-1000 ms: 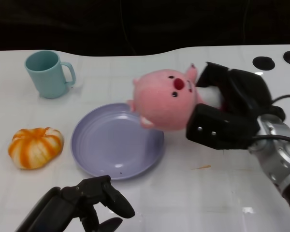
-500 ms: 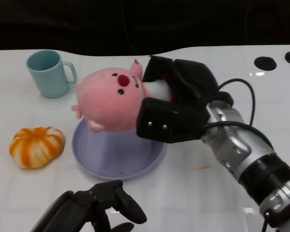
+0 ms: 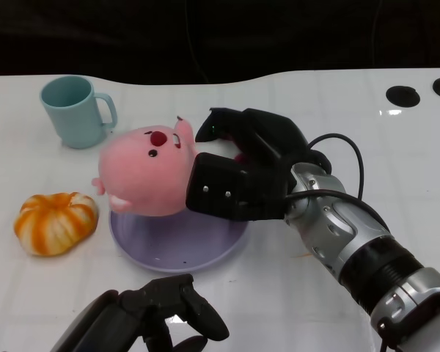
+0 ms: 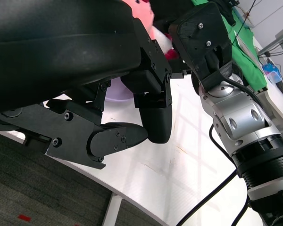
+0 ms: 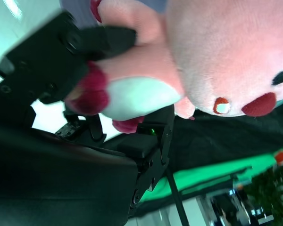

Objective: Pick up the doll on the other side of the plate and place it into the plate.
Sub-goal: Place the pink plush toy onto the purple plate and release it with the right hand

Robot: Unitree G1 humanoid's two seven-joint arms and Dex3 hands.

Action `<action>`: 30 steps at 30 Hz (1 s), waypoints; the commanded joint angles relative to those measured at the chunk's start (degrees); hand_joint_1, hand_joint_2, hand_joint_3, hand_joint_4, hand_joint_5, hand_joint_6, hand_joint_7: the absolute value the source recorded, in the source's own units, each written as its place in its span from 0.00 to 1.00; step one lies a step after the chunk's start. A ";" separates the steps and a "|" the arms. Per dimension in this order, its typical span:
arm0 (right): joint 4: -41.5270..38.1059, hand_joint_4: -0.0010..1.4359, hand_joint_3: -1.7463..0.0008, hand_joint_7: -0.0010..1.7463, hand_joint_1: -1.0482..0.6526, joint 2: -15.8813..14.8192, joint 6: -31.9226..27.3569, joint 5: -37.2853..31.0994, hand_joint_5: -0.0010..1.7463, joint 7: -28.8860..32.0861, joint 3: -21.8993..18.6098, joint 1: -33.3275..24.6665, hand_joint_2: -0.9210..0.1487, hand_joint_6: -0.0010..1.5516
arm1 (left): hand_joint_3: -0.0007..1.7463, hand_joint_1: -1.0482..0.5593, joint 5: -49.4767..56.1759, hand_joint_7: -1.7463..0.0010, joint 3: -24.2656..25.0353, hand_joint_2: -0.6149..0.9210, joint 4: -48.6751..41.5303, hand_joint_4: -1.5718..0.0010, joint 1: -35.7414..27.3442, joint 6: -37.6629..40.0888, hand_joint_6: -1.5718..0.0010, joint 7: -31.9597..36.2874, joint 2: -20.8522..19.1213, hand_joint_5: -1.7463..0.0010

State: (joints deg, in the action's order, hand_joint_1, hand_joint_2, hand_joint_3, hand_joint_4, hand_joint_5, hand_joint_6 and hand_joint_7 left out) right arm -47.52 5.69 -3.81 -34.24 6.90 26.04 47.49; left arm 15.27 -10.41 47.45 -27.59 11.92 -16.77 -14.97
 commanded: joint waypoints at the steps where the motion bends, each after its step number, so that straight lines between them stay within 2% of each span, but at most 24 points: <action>1: 1.82 0.26 0.94 0.01 0.34 -0.70 -1.02 -0.59 0.39 -1.64 0.93 1.11 0.01 0.40 | 0.36 0.52 0.32 0.37 0.64 0.92 0.59 0.57 -0.15 0.03 0.60 0.39 -0.56 0.04; 4: 4.70 0.21 0.91 0.00 0.28 -1.67 -2.89 -1.59 0.33 -3.49 2.07 0.12 0.00 0.36 | 0.37 0.53 0.23 0.37 0.79 0.92 0.27 0.57 0.04 -0.22 0.60 0.43 -0.61 0.04; 7: 7.77 0.19 0.88 0.00 0.26 -2.75 -3.72 -1.30 0.31 -6.35 2.21 -0.80 0.00 0.35 | 0.38 0.53 -0.13 0.37 0.97 0.91 -0.01 0.57 0.00 -0.46 0.60 0.31 -0.67 0.04; 11: 12.55 0.18 0.87 0.00 0.25 -3.86 -5.70 -1.04 0.30 -10.36 2.14 -2.00 0.00 0.35 | 0.38 0.53 -0.26 0.37 1.01 0.91 -0.13 0.57 0.07 -0.49 0.60 0.21 -0.68 0.03; 16: 22.06 0.18 0.87 0.00 0.24 -6.85 -7.55 -0.18 0.29 -16.60 1.22 -4.24 0.00 0.34 | 0.39 0.53 0.17 0.38 0.80 0.90 -0.36 0.58 0.22 -0.54 0.60 0.46 -0.55 0.04; 22: 34.00 0.24 0.88 0.02 0.26 -12.57 -5.30 3.60 0.33 -23.24 -1.36 -8.39 0.00 0.37 | 0.40 0.53 0.54 0.37 0.35 0.90 -0.84 0.57 0.94 -0.53 0.59 0.70 -0.29 0.04; 30: 46.90 0.26 0.92 0.03 0.32 -19.21 1.82 11.30 0.44 -25.83 -7.60 -20.59 0.00 0.41 | 0.41 0.52 1.17 0.37 -0.74 0.89 -1.68 0.57 2.00 -0.22 0.60 0.93 0.06 0.04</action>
State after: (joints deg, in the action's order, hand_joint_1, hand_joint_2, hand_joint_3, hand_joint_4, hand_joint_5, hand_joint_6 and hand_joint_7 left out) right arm -2.99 -11.97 -3.32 -24.54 -18.54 20.24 28.75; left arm 15.56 -11.05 45.80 -25.63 11.78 -16.75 -14.69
